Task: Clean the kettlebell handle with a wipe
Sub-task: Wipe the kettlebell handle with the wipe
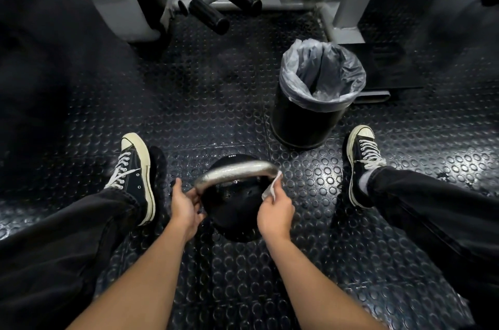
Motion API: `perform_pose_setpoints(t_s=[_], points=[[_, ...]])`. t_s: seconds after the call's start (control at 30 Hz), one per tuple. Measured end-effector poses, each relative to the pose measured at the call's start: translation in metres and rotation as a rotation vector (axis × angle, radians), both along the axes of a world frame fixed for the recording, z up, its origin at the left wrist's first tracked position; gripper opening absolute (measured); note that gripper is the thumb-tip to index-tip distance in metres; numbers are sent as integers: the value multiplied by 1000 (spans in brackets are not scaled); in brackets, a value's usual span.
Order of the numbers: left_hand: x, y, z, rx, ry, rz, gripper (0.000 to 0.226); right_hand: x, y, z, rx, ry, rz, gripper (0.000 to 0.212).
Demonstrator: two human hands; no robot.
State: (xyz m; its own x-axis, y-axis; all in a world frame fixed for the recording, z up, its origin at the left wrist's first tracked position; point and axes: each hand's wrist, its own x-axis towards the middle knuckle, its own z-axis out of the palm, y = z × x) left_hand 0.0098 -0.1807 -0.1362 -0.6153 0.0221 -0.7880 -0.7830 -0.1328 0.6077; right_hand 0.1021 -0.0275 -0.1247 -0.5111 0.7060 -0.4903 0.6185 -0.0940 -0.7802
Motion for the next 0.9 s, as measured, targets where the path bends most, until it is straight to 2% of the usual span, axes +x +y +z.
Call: perform_pose_setpoints(t_s=[0.2,0.37,0.53,0.7,0.9], points=[[0,0,-1,2,5,-7,76,-19,4,3,-33,46,-119,55],[2,1,-4,20,20,-7,72,-2,-12,9,-10,-6,-20,57],[0,1,-5,34,27,-6,72,-22,-5,11,-39,41,-157,57],[0,0,-8,52,17,-6,74,-6,-18,9,-10,12,-68,59],[1,1,-5,49,16,-14,72,-19,-10,11,-40,55,-178,55]])
